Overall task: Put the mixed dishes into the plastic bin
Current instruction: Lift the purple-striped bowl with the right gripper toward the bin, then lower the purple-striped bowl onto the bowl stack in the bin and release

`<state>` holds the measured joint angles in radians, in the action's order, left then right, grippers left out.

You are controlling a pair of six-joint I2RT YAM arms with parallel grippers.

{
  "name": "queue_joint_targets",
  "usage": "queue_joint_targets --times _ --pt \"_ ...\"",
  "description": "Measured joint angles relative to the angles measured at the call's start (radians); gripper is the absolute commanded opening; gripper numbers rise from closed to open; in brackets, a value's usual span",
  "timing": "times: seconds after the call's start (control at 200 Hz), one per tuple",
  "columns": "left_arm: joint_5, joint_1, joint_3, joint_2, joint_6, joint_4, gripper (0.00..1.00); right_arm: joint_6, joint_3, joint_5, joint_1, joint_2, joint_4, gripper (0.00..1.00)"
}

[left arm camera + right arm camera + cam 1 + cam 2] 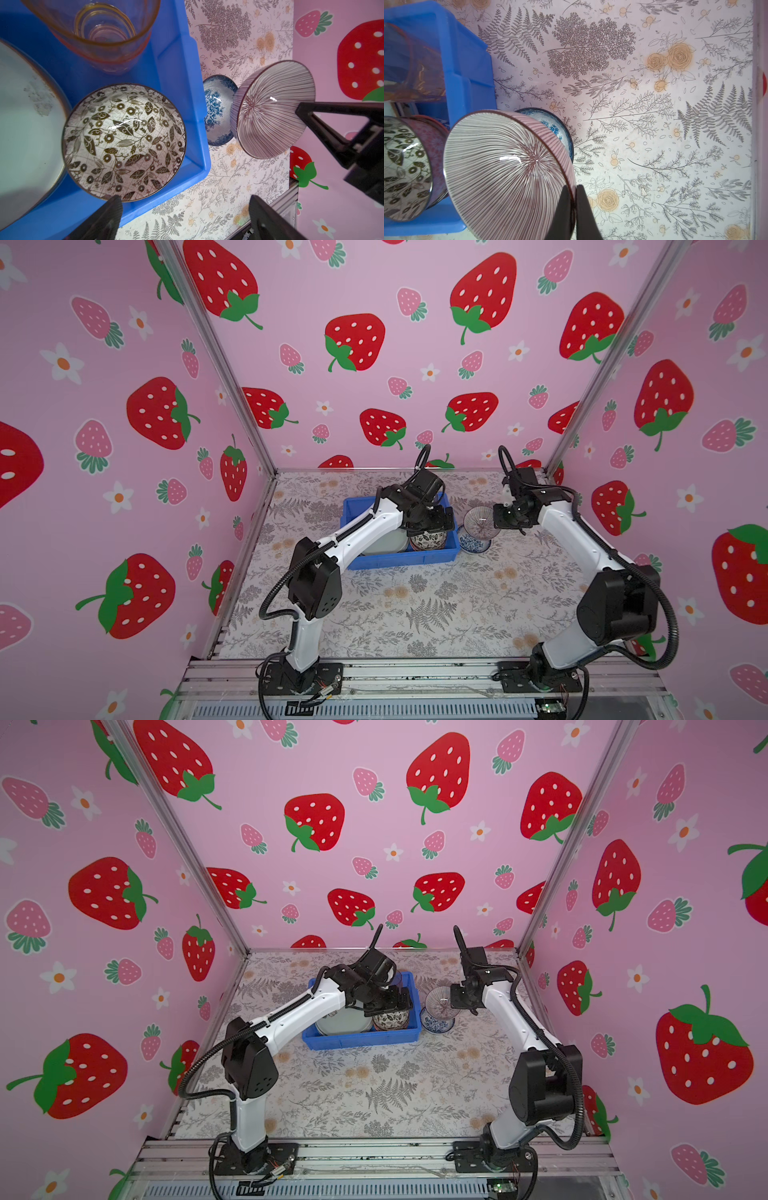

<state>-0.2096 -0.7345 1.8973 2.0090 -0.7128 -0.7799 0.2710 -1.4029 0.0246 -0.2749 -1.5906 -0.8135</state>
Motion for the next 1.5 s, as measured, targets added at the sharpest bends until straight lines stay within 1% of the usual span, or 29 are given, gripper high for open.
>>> queue_joint_targets --times 0.17,0.385,0.515,0.61,0.715,0.895,1.051,1.216,1.236,1.246,1.261,1.281,1.411,1.456,1.501 --pt "0.000 -0.012 0.050 0.050 -0.019 0.021 0.92 -0.005 -0.003 -0.024 -0.018 0.023 -0.029 0.00" --pt "0.000 -0.018 0.063 0.074 -0.027 0.025 0.88 -0.003 -0.023 -0.072 -0.063 0.024 -0.047 0.00" --pt "0.000 -0.019 0.064 0.077 -0.027 0.029 0.83 0.001 -0.036 -0.097 -0.097 0.024 -0.048 0.00" --pt "0.000 -0.020 0.063 0.077 -0.029 0.033 0.76 0.007 -0.047 -0.108 -0.117 0.024 -0.048 0.00" --pt "0.001 -0.021 0.063 0.077 -0.028 0.039 0.64 0.016 -0.058 -0.118 -0.136 0.023 -0.047 0.00" --pt "0.011 -0.021 0.063 0.077 -0.028 0.042 0.35 0.021 -0.068 -0.121 -0.151 0.016 -0.043 0.00" --pt "0.034 -0.021 0.056 0.077 -0.019 0.037 0.23 0.024 -0.068 -0.117 -0.159 0.000 -0.042 0.00" --pt "0.061 -0.020 0.043 0.077 -0.022 0.027 0.08 0.024 -0.068 -0.111 -0.162 -0.009 -0.044 0.00" --pt "0.065 -0.020 0.043 0.077 -0.020 0.027 0.07 0.026 -0.068 -0.112 -0.164 -0.010 -0.044 0.00" --pt "0.069 -0.020 0.042 0.077 -0.022 0.025 0.03 0.027 -0.068 -0.112 -0.165 -0.010 -0.043 0.00" --pt "0.073 -0.020 0.041 0.077 -0.023 0.021 0.01 0.027 -0.068 -0.112 -0.166 -0.010 -0.040 0.00" --pt "0.079 -0.020 0.039 0.077 -0.025 0.018 0.00 0.029 -0.070 -0.110 -0.167 -0.011 -0.041 0.00" --pt "0.099 -0.020 0.031 0.067 -0.022 0.004 0.00 0.033 -0.072 -0.109 -0.176 -0.018 -0.038 0.01" --pt "0.104 -0.020 0.029 0.063 -0.022 0.002 0.00 0.035 -0.072 -0.114 -0.177 -0.018 -0.036 0.05" --pt "0.109 -0.020 0.029 0.060 -0.022 -0.003 0.00 0.037 -0.072 -0.120 -0.177 -0.018 -0.033 0.10"
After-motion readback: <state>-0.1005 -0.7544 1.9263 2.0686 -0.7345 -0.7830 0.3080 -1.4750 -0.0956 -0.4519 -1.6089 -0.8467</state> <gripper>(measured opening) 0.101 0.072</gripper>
